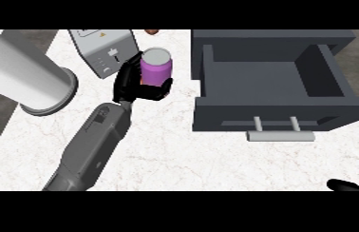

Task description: Pick up the can, place it into the drawer and close the drawer

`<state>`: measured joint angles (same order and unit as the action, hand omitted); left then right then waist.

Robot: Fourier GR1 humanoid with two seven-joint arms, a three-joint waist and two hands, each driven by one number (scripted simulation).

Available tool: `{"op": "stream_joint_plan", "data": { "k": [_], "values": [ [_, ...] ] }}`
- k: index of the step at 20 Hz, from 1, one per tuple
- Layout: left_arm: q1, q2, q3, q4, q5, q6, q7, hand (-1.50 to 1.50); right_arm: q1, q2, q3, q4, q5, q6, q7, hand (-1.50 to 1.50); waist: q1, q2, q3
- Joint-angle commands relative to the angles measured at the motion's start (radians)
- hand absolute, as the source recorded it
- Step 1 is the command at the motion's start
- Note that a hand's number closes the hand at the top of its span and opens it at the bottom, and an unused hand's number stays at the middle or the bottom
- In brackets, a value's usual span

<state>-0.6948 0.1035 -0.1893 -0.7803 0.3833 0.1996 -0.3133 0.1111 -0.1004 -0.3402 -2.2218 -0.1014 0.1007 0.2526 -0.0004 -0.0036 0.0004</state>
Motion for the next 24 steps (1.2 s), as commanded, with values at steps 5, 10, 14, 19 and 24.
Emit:
{"op": "stream_joint_plan", "data": {
  "k": [5,10,14,19,24],
  "values": [
    [-0.145,-0.023,-0.007,-0.172,-0.036,0.084,0.256,1.50,0.024,-0.001,0.005,-0.070,-0.013,0.008,0.054,-1.50,-0.006,0.000,0.000],
    [-0.249,-0.059,-0.012,-0.210,-0.082,0.161,0.372,1.50,-0.009,0.039,0.084,-0.049,0.081,-0.032,0.063,-1.50,-0.004,0.002,0.000],
    [-0.395,-0.060,-0.013,-0.196,-0.117,0.198,0.501,1.50,-0.002,0.044,0.076,-0.026,0.090,-0.032,0.031,-1.50,-0.005,0.002,0.000],
    [-0.578,-0.102,0.007,-0.015,-0.108,0.234,0.494,1.50,-0.060,0.005,0.037,-0.033,0.053,-0.040,0.070,-1.50,-0.028,0.008,0.000],
    [-0.658,-0.103,0.024,0.102,-0.093,0.228,0.474,1.50,-0.110,-0.034,0.007,-0.048,-0.001,-0.045,0.147,-1.50,-0.032,0.010,0.000]
  ]
}}
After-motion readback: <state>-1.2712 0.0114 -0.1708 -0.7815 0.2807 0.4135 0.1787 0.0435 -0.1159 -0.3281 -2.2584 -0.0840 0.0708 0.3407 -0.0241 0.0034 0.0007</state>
